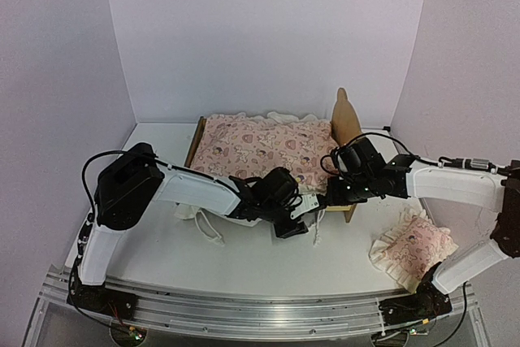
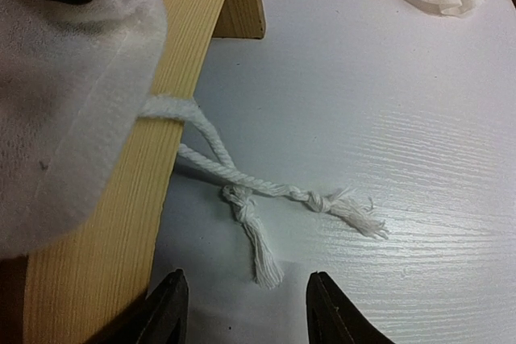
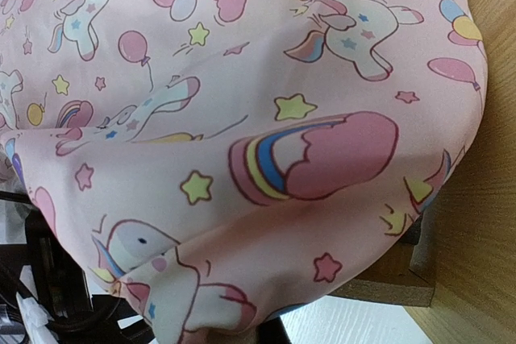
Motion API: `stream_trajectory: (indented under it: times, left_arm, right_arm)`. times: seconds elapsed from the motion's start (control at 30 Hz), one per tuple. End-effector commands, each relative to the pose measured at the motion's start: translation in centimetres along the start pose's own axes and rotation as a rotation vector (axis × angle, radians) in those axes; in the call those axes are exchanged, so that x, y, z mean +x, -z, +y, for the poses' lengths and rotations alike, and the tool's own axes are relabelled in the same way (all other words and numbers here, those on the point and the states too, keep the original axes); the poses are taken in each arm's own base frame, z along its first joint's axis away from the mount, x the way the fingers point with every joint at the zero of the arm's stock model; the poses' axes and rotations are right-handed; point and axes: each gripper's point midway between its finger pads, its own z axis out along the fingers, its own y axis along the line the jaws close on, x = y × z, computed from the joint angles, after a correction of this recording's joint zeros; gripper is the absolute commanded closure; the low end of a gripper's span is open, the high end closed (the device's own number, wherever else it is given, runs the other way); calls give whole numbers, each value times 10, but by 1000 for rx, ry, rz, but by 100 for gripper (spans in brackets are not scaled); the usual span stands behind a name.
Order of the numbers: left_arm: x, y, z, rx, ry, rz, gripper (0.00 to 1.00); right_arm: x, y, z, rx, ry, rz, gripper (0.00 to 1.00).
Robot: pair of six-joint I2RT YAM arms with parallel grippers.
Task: Set up the pet bed
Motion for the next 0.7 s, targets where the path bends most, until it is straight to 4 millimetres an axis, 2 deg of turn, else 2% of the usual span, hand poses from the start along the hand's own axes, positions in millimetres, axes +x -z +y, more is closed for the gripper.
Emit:
stream_trajectory:
  times: [0.0,0.27,0.3,0.37,0.5,0.6,0.67]
  left_arm:
    - [0,-7,10,15,11,-9,49]
    - [23,-26,-3,62,50,44,50]
    - [26,-28,-3,59,52,53,53]
    - [32,-29,-2,49,48,65,65]
    - [30,-29,1,35,31,57,98]
    - [20,-25,6,25,28,43,100]
    - [5,-19,13,19,18,25,100]
  right_arm:
    - [-13,3,3,-2,-11,-27,100]
    - [-14,3,4,-3,-9,-28,100]
    - [-14,4,5,-6,-9,-28,100]
    - [-15,5,5,-9,-11,-30,100]
    - [-13,6,3,-8,-20,-30,97]
    - [-7,9,-1,1,-30,-24,87]
    - [-2,13,-2,-6,-32,-12,75]
